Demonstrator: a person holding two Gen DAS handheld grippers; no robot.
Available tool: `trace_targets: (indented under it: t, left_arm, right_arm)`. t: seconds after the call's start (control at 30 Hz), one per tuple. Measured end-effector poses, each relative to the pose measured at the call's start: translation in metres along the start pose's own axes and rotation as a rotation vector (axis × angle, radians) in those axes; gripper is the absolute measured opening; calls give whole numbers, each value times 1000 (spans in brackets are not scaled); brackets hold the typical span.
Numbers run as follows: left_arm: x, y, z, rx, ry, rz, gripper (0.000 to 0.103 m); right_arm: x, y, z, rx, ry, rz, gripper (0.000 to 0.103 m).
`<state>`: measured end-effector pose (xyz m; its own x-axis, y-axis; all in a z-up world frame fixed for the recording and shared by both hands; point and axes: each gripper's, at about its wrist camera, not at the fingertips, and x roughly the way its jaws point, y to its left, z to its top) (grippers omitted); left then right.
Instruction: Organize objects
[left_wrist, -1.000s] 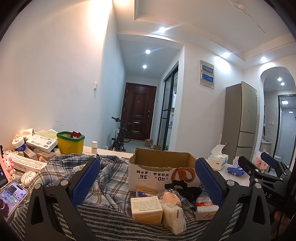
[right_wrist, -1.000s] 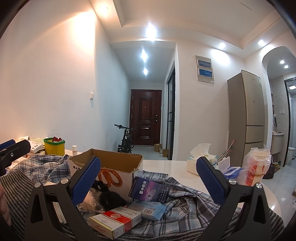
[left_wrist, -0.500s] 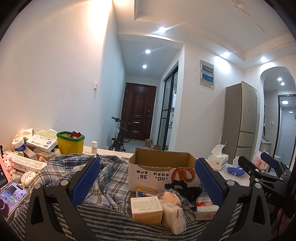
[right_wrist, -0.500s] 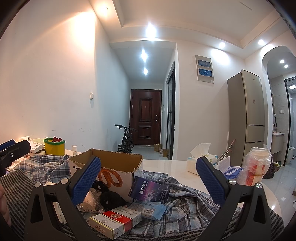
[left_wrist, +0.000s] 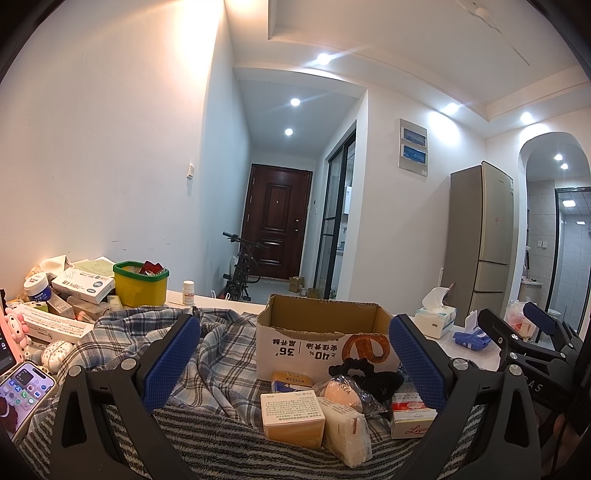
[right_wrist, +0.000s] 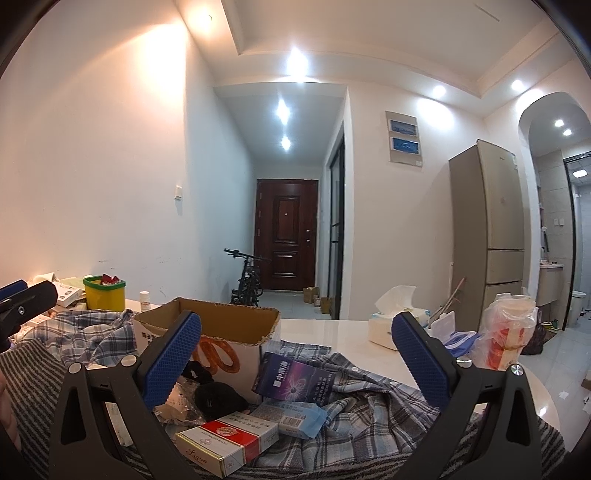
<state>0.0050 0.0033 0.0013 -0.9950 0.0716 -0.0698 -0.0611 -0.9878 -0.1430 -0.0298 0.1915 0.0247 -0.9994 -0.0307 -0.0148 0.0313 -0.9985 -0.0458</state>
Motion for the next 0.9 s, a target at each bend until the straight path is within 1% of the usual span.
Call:
trace_targets:
  t: [0.17,0.4,0.63,0.9]
  left_arm:
    - [0,0,0,0,0,0,103]
    - [0,0,0,2,0,0,103]
    - [2,2,1,6,15,4,103]
    - [3,1,3,14,29,12,103]
  right_arm:
    - [-2,-4,0,18,-14,-9,103]
    - [0,1,0,-6,-5,20,103]
    - [6,7,-1,-31,28,59,103]
    - [7,9,-2,-41,40,64,103]
